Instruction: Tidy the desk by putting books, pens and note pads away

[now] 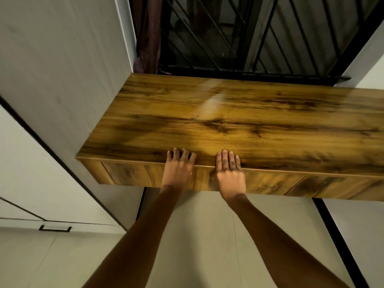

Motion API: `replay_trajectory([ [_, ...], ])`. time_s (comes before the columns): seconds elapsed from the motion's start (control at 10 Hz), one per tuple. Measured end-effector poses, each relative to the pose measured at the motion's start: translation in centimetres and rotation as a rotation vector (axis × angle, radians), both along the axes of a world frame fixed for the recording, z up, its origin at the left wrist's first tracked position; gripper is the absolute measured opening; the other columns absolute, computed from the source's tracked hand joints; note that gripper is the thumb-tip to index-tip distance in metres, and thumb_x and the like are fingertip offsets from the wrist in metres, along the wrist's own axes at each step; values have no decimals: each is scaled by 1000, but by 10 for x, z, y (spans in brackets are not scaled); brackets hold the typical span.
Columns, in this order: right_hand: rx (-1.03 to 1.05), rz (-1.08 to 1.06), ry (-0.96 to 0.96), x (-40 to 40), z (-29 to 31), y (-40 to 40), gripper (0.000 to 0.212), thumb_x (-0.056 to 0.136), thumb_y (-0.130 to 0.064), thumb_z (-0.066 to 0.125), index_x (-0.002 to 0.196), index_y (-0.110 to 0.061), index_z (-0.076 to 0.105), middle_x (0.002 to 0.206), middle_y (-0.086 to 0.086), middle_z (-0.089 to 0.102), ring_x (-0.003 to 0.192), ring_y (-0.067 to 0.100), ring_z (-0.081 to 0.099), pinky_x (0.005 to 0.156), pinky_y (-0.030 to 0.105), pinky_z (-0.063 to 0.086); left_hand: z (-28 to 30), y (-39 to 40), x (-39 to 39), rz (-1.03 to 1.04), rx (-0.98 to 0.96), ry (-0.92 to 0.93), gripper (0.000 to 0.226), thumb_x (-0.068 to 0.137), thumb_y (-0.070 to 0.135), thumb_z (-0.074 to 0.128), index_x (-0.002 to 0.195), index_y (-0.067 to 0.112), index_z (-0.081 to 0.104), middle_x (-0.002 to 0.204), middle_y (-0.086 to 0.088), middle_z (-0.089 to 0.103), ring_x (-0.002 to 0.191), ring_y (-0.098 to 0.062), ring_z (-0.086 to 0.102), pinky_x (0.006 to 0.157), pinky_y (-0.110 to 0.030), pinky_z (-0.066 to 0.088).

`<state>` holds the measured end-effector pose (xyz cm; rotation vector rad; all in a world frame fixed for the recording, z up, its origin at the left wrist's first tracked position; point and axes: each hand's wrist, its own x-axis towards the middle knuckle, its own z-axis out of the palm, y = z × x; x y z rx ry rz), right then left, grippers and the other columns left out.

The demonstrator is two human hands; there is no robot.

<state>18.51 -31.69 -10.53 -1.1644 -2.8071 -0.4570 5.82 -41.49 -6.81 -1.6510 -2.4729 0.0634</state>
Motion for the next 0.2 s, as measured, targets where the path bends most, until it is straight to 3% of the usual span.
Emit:
replay_trajectory([
  [0.1, -94, -13, -25, 0, 17, -9, 59, 95, -22, 48, 143, 7, 29, 148, 30, 32, 138, 45, 29, 115, 53, 24, 11, -1, 6, 28, 4, -53, 54, 89, 35, 55, 134, 13, 37, 141, -13, 43, 133, -38, 35, 111, -50, 30],
  [0.2, -196, -12, 67, 5, 28, -11, 70, 99, -46, 27, 149, 1, 14, 156, 22, 14, 146, 37, 9, 120, 48, 3, 17, -7, 7, 37, -14, -159, 67, 88, 55, 48, 140, 14, 36, 148, -11, 36, 140, -34, 27, 113, -49, 26],
])
